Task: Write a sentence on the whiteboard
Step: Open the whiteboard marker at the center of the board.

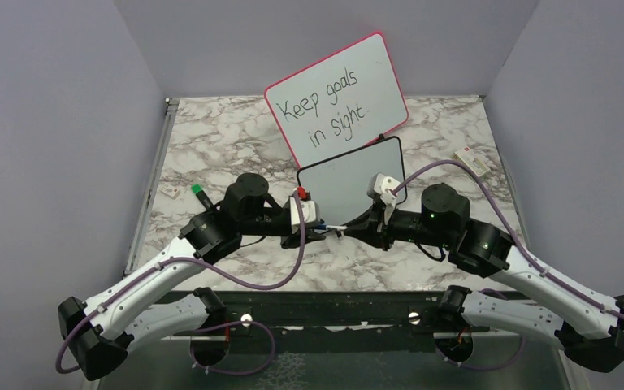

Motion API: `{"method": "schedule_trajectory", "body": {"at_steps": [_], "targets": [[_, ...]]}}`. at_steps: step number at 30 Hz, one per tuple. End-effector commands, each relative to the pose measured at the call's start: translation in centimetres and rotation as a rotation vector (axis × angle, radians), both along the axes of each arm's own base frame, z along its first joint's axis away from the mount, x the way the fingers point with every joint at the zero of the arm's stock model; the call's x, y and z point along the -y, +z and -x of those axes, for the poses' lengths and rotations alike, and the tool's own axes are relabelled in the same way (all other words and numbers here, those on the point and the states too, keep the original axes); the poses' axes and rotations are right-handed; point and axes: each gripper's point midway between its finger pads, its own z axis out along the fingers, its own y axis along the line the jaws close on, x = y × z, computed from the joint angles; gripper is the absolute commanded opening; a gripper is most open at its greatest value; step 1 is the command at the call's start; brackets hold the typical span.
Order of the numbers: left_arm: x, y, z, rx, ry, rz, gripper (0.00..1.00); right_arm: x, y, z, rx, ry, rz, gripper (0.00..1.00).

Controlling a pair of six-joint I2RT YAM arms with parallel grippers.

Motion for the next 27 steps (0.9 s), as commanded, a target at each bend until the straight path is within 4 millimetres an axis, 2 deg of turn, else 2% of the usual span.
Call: {"method": "schedule_trajectory", "body": {"at_steps": [1, 6, 11, 16, 27], "targets": [[0.4, 1.7, 0.1, 0.043, -0.034, 0.032, 0.35, -0.3, 1.7, 0.5, 0.018, 0.04, -0.027, 0.0], [0.4, 1.9, -0.1, 0.059, -0.033, 0.032, 0.19, -0.2, 1.4, 0.7, 0.01, 0.046, -0.014, 0.0], [-0.5, 1.1, -0.5, 0.117, 0.004, 0.012, 0.0, 0.7, 1.4, 0.8, 0.024, 0.036, 0.013, 0.0], [-1.8, 0.3, -1.0, 0.205, 0.042, -0.008, 0.0, 1.8, 2.6, 1.7, 0.06, 0.048, -0.006, 0.0], [-2.6, -1.4, -1.8, 0.233, 0.092, -0.05, 0.0, 4.0, 2.5, 1.9, 0.08, 0.006, 0.041, 0.0]]}}
